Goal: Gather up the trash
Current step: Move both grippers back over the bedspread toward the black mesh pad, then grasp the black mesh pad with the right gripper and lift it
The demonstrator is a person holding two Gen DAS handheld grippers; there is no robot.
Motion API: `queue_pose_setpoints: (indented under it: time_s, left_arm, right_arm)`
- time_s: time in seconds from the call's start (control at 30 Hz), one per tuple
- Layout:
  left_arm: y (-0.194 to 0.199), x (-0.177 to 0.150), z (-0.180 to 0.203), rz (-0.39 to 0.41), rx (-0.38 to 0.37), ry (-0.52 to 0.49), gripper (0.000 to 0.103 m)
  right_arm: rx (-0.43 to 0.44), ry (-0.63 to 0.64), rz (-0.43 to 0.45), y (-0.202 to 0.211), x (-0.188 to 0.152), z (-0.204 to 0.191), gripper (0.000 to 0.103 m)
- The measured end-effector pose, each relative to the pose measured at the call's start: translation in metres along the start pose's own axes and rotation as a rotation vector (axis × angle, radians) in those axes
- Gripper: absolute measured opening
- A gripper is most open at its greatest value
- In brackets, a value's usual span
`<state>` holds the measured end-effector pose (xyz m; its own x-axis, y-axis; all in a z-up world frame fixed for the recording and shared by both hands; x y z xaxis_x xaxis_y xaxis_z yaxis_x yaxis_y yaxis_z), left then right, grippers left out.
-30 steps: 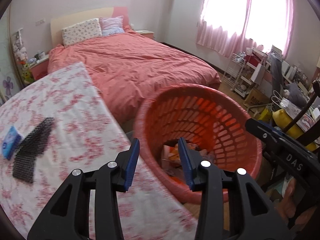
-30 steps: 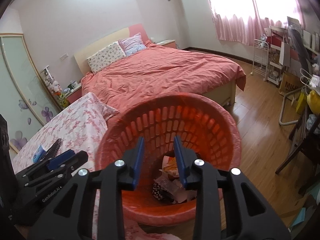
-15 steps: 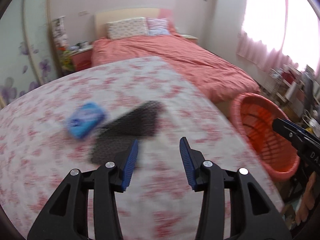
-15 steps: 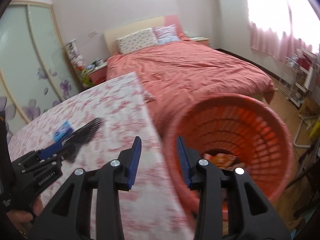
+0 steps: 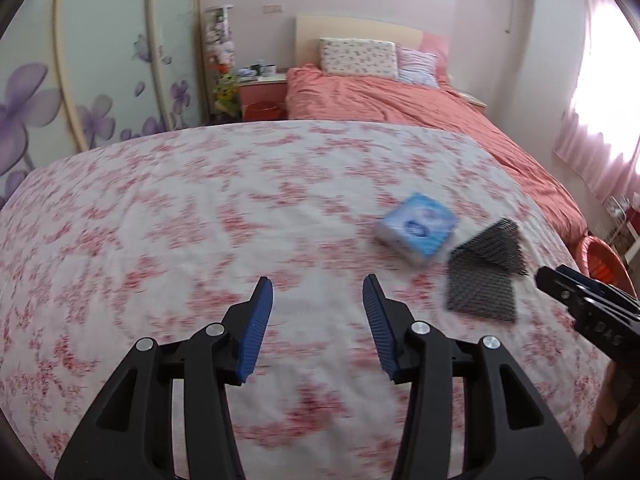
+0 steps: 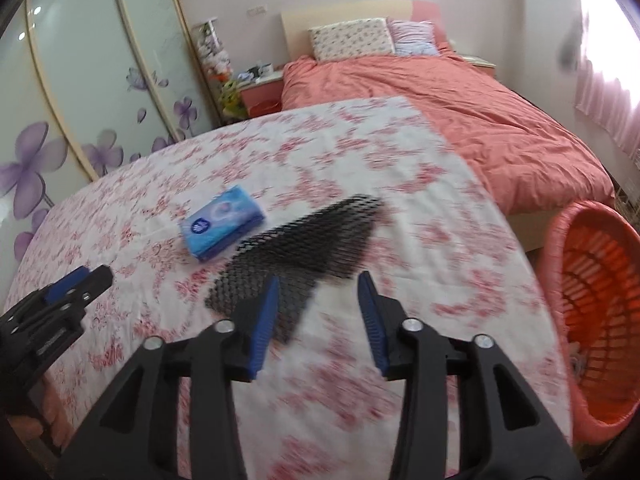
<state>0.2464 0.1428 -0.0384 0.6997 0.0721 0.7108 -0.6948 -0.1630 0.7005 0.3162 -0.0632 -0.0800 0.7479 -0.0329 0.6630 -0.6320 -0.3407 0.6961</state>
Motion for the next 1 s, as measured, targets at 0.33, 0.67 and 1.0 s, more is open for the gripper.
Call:
queue_pose_setpoints:
  time_s: [0.33, 0.67, 1.0]
  left_arm:
    - [-0.008, -0.005, -0.029, -0.023, -0.011, 0.042, 0.048]
    - [-0.015, -0.006, -0.023, -0.038, -0.036, 0.036, 0.048]
    - [-0.013, 0.004, 0.007, -0.005, -0.069, -0.014, 0.059]
  right_arm:
    - [-0.094, 0.042, -0.066, -0.059, 0.019, -0.024, 0.059]
    - [-0.131, 0.067, -0.062, -0.062, 0.02, -0.02, 0.011]
    - [-0.042, 0.021, 0.019, -0.022, 0.022, -0.002, 0.008]
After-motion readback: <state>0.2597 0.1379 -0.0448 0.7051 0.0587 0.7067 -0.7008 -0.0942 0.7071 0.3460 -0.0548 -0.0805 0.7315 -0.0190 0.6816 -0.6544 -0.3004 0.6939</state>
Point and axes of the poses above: each gripper's, at about its wrist camera, not at the fingertips, and y roughly against the way its jaws point, z to its right, x to its top, the point moved 2 cm from there along -y, roughly the way its jaws point, and after that the axes turned 9 degrees about x, right-handed, at the moved point
